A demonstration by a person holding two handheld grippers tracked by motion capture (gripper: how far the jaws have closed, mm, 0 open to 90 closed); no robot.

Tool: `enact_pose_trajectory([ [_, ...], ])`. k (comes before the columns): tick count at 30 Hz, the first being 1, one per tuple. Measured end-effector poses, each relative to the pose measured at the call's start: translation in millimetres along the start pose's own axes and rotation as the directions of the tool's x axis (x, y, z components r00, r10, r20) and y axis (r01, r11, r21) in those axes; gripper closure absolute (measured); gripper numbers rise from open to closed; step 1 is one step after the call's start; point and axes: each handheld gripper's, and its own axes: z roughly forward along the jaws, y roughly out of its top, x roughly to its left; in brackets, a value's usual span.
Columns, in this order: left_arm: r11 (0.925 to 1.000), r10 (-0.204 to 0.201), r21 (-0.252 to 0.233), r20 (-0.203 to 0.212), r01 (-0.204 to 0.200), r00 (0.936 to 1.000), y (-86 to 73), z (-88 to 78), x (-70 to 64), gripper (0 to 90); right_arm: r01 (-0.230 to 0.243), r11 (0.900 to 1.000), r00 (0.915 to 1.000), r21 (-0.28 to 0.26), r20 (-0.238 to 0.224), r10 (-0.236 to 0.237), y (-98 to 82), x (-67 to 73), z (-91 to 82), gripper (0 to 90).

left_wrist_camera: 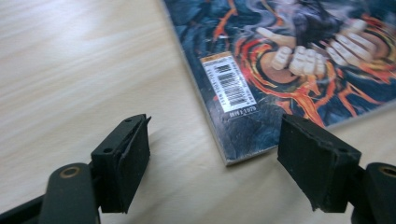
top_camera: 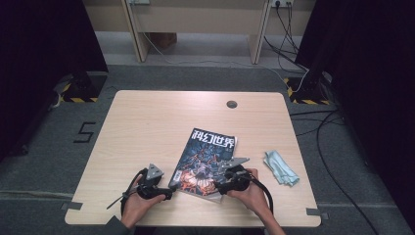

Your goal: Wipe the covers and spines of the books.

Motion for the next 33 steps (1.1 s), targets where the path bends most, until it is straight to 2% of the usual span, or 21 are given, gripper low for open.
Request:
enact_pose_trajectory([
  [3,0.9999,-0.010,-0.006,-0.054,0.010,0.9985,0.5,-1.5,4.6,26.9,0.008,1.000,0.9998,0.006,-0.016,-0.008,-0.1,8.7,0.6,28.6],
  [4,0.9998,-0.019,-0.003,-0.047,0.019,0.9987,0.3,-1.0,4.4,26.9,0.011,1.000,0.9997,0.011,-0.021,-0.011,0.2,11.4,0.5,28.3],
  [6,0.9998,-0.018,0.007,-0.036,0.018,0.9992,-0.4,0.0,1.2,27.1,0.023,1.000,0.9980,0.016,-0.059,-0.022,0.9,19.0,1.6,29.0],
  [10,1.0000,-0.005,0.006,-0.001,0.005,1.0000,-0.6,-0.8,-7.0,27.1,0.048,0.999,0.9966,0.024,-0.068,-0.046,1.7,29.4,2.5,29.8],
  [13,0.9999,-0.005,0.013,0.020,0.004,0.9998,-1.5,-0.5,-11.3,26.9,0.062,0.998,0.9948,0.021,-0.082,-0.060,1.7,31.7,3.5,31.0],
  [15,0.9998,-0.015,0.015,0.037,0.014,0.9992,-1.8,-2.1,-12.8,27.3,0.060,0.998,0.9937,0.020,-0.097,-0.057,2.7,28.9,1.3,35.0],
  [17,0.9998,-0.019,0.011,0.043,0.019,0.9989,-2.0,-3.3,-14.5,27.2,0.048,0.999,0.9945,0.009,-0.093,-0.047,4.1,21.1,-1.7,34.7],
  [19,0.9996,-0.026,0.008,0.049,0.026,0.9985,-2.1,-3.8,-15.4,27.2,0.023,1.000,0.9986,0.000,-0.048,-0.023,5.0,10.2,-6.6,34.1],
  [22,0.9995,-0.030,0.008,0.060,0.029,0.9978,-2.4,-3.3,-17.9,27.2,-0.016,0.999,0.9996,-0.048,0.023,0.018,9.1,-11.4,-13.9,33.6],
  [24,0.9996,-0.027,0.011,0.066,0.026,0.9974,-3.0,-2.3,-19.1,26.7,-0.052,0.995,0.9953,-0.085,0.076,0.059,12.9,-29.0,-18.0,32.7],
  [27,0.9994,-0.034,0.010,0.086,0.033,0.9958,-2.9,-2.4,-22.4,26.9,-0.097,0.991,0.9911,-0.095,0.082,0.105,15.6,-47.8,-18.8,31.9],
  [33,0.9995,-0.031,0.008,0.075,0.030,0.9967,-2.4,-0.7,-25.9,24.5,-0.147,0.985,0.9766,-0.092,0.145,0.159,22.8,-78.0,-13.0,30.8],
])
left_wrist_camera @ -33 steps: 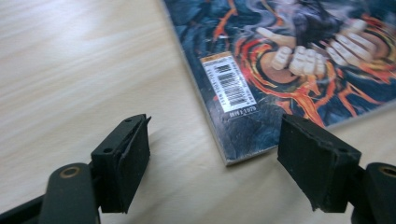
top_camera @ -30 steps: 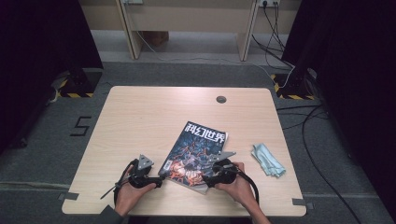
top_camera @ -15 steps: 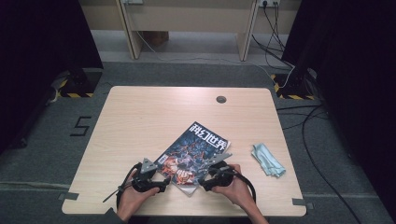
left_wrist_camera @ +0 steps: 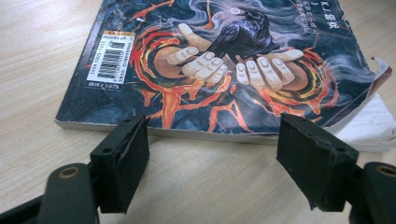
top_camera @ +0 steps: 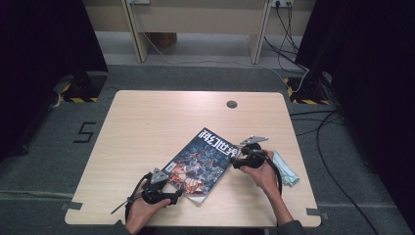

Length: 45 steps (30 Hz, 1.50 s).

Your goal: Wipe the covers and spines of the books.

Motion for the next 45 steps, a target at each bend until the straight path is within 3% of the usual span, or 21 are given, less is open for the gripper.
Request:
enact_pose_trajectory([
  [3,1.0000,-0.005,-0.004,0.006,0.006,1.0000,-0.6,-0.2,-0.1,24.3,-0.026,1.000,0.9994,-0.007,0.023,0.026,6.6,-10.7,6.9,30.6],
  [7,1.0000,-0.001,-0.003,0.007,0.001,1.0000,-0.5,0.1,-0.9,23.9,-0.021,1.000,0.9994,0.006,0.028,0.021,13.4,-18.4,20.9,30.0],
  [10,1.0000,0.004,-0.003,0.010,-0.004,0.9999,-0.4,0.3,-0.4,23.6,-0.043,0.999,0.9990,0.021,-0.008,0.043,16.3,-20.5,32.8,30.0],
  [12,1.0000,0.006,-0.003,0.011,-0.006,0.9999,-0.3,0.5,-0.2,23.7,-0.032,0.999,0.9994,0.037,-0.008,0.033,16.4,-21.8,38.5,29.6],
  [17,1.0000,-0.001,-0.007,0.022,0.001,0.9998,0.4,0.7,2.1,23.4,-0.043,0.998,0.9956,0.041,-0.082,0.046,12.7,-20.0,40.5,32.4],
  [18,0.9999,-0.006,-0.009,0.025,0.007,0.9997,0.7,0.9,3.5,23.4,-0.040,0.998,0.9960,0.041,-0.078,0.043,11.9,-17.8,40.5,32.3],
  [27,0.9981,-0.051,-0.033,0.019,0.052,0.9985,5.6,2.2,17.4,23.4,-0.003,0.996,0.9955,0.088,-0.094,0.011,3.5,-11.1,26.7,32.6],
  [30,0.9979,-0.057,-0.030,0.009,0.058,0.9983,8.2,5.7,21.8,23.5,-0.017,0.996,0.9948,0.091,-0.098,0.026,-4.1,-7.9,20.3,32.7],
  [39,0.9976,-0.060,-0.035,-0.030,0.059,0.9977,24.0,18.0,41.3,24.5,0.020,0.992,0.9946,0.121,-0.103,-0.008,-20.8,9.6,1.7,31.9],
  [43,0.9987,-0.036,-0.039,-0.050,0.034,0.9981,29.0,21.7,48.5,26.2,0.032,0.993,0.9936,0.113,-0.111,-0.019,-32.6,20.2,-8.0,31.9],
  [45,0.9980,-0.050,-0.041,-0.040,0.048,0.9980,30.2,24.0,51.3,25.6,0.025,0.993,0.9927,0.117,-0.120,-0.011,-38.6,25.9,-13.2,32.1],
])
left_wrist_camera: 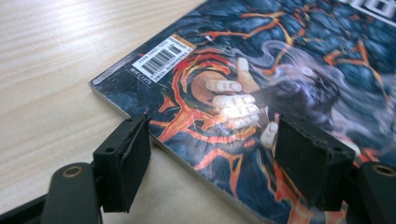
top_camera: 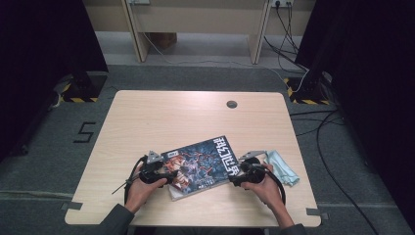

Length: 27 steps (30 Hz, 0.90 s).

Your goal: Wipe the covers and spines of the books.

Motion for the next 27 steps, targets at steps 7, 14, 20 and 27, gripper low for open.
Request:
enact_pose_trajectory([
  [7,0.9997,0.021,0.012,0.013,-0.021,0.9997,-1.5,-9.3,-4.0,29.6,0.006,1.000,0.9993,-0.029,-0.038,-0.007,-11.5,7.8,-12.2,36.2],
  [14,0.9978,0.038,0.052,0.050,-0.040,0.9981,-18.6,-26.7,-20.0,29.0,-0.052,0.992,0.9978,-0.118,-0.048,0.047,-8.5,-1.6,-18.3,33.3],
  [20,0.9968,0.038,0.069,0.049,-0.042,0.9981,-29.0,-35.9,-29.9,28.7,-0.077,0.988,0.9963,-0.132,-0.049,0.071,-2.4,-7.4,-12.0,32.5],
  [27,0.9964,0.045,0.069,0.075,-0.050,0.9961,-32.8,-37.8,-32.6,32.6,-0.104,0.989,0.9944,-0.104,-0.027,0.102,8.8,-15.1,4.8,32.5],
])
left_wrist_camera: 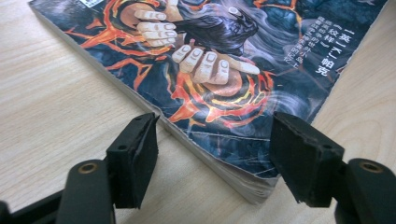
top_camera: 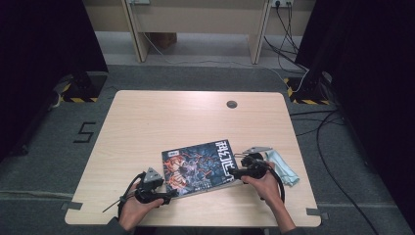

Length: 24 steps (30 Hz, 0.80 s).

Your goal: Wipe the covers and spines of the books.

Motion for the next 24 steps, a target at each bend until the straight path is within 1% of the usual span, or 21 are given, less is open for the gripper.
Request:
enact_pose_trajectory([
  [1,1.0000,-0.007,-0.002,0.011,0.007,0.9999,0.4,0.6,1.0,33.6,0.003,1.000,1.0000,0.008,-0.002,-0.003,0.2,0.1,1.7,32.6],
  [2,1.0000,-0.004,-0.004,0.012,0.004,0.9999,0.9,1.0,1.6,34.5,0.011,1.000,0.9999,0.014,-0.007,-0.011,0.2,0.7,3.2,32.9],
  [5,1.0000,0.006,0.000,0.006,-0.006,1.0000,1.5,1.2,0.9,34.9,0.036,0.999,0.9991,0.028,-0.025,-0.035,-0.6,3.9,6.4,34.7],
  [6,1.0000,0.007,0.000,0.007,-0.007,1.0000,1.7,1.3,1.0,35.0,0.034,0.999,0.9988,0.043,-0.037,-0.032,-1.2,6.9,7.4,33.9],
  [9,0.9999,0.012,-0.002,0.003,-0.012,0.9999,2.6,1.8,3.6,36.6,0.066,0.996,0.9977,0.064,-0.019,-0.065,-1.7,10.1,8.3,33.0],
  [11,0.9999,0.010,-0.008,0.002,-0.010,0.9999,3.1,2.5,5.1,37.9,0.062,0.996,0.9980,0.067,-0.018,-0.061,-3.5,11.4,5.8,35.0],
  [12,0.9999,0.015,-0.008,0.002,-0.015,0.9999,3.8,2.5,6.2,39.0,0.071,0.995,0.9973,0.068,-0.022,-0.070,-5.0,11.3,3.6,35.3],
  [13,0.9998,0.019,-0.011,0.000,-0.019,0.9998,4.7,2.5,7.7,40.7,0.071,0.995,0.9972,0.077,-0.028,-0.069,-6.9,12.6,0.6,35.3],
  [14,0.9997,0.021,-0.011,-0.006,-0.021,0.9998,5.5,2.7,8.7,42.3,0.084,0.993,0.9961,0.083,-0.034,-0.081,-9.5,13.9,-3.1,35.2],
  [16,0.9996,0.022,-0.016,-0.023,-0.023,0.9995,8.4,4.0,12.9,43.5,0.081,0.993,0.9960,0.086,-0.044,-0.078,-14.5,15.7,-7.6,35.3],
  [18,0.9994,0.025,-0.024,-0.049,-0.026,0.9985,11.9,5.9,17.7,44.2,0.094,0.990,0.9943,0.107,-0.060,-0.088,-21.6,18.4,-10.7,35.2],
  [19,0.9992,0.033,-0.022,-0.061,-0.035,0.9976,14.0,6.5,20.3,44.9,0.086,0.990,0.9948,0.114,-0.063,-0.079,-23.6,20.7,-12.0,35.2],
  [20,0.9986,0.046,-0.024,-0.080,-0.048,0.9957,16.3,7.2,22.9,45.5,0.087,0.989,0.9943,0.118,-0.072,-0.079,-25.7,23.0,-13.8,35.3],
  [21,0.9986,0.046,-0.024,-0.080,-0.048,0.9957,16.3,7.2,22.9,45.7,0.090,0.988,0.9934,0.122,-0.081,-0.080,-27.8,25.0,-15.2,35.5],
  [22,0.9982,0.048,-0.030,-0.106,-0.052,0.9932,20.4,10.2,27.3,46.1,0.091,0.988,0.9928,0.124,-0.089,-0.081,-29.9,27.5,-16.7,35.8],
  [23,0.9980,0.052,-0.030,-0.121,-0.056,0.9913,23.6,12.0,30.1,46.8,0.093,0.988,0.9920,0.124,-0.096,-0.081,-32.4,30.7,-17.8,35.7],
  [24,0.9978,0.053,-0.033,-0.127,-0.057,0.9905,25.4,13.3,32.1,47.3,0.100,0.987,0.9908,0.126,-0.104,-0.087,-35.9,35.2,-19.0,35.7],
])
